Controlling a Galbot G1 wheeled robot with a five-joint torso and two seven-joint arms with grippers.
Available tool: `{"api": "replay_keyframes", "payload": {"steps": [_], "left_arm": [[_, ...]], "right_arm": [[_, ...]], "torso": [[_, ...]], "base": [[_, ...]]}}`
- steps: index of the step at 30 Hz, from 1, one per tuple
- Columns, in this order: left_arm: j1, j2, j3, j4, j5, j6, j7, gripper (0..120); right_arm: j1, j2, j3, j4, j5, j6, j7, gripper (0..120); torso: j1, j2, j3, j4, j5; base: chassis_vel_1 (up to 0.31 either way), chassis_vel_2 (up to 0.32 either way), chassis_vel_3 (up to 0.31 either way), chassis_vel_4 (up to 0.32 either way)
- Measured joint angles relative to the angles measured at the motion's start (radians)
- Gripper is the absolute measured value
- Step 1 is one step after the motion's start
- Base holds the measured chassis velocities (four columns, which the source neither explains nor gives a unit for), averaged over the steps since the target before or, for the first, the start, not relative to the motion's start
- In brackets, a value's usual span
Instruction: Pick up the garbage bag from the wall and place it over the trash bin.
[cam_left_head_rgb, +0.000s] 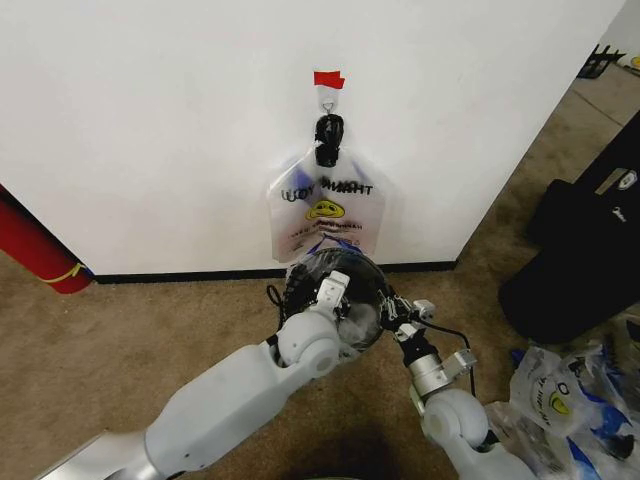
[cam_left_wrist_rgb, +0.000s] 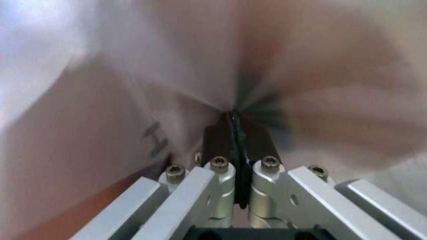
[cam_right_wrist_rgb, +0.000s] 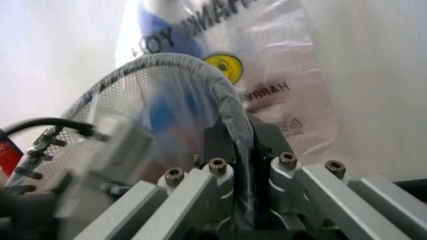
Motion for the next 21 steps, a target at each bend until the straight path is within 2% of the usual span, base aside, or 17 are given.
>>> {"api": "replay_keyframes", "payload": {"steps": [6,15,18,21], "left_arm": [[-0.013,-0.018,0.004,0.040,0.014,-0.001,0.003,0],[-0.047,-0.040,0.008,0.118,0.069,-0.002,0.064,0],[-0.048,-0.028,0.012,0.107,0.071,-0.002,0.070,0],[-0.032,0.008,0.016,0.034,0.070,-0.002,0.072,0]], "right_arm": [[-0.007,0.000,-0.002,0.012,0.000,0.001,-0.003,0],[-0.017,0.005,-0.016,0.031,0.017,0.003,-0.010,0],[-0.011,0.007,-0.014,0.023,0.017,0.007,-0.010,0],[0.003,0.013,-0.009,-0.005,0.017,0.019,-0.011,0]], "torso": [[0.000,0.000,0.000,0.0000,-0.0001],[0.000,0.000,0.000,-0.0001,-0.0001],[0.000,0.000,0.000,0.0000,-0.0001],[0.000,0.000,0.000,-0.0001,-0.0002]], "base": [[0.000,0.000,0.000,0.000],[0.000,0.000,0.000,0.000],[0.000,0.000,0.000,0.000],[0.000,0.000,0.000,0.000]]}}
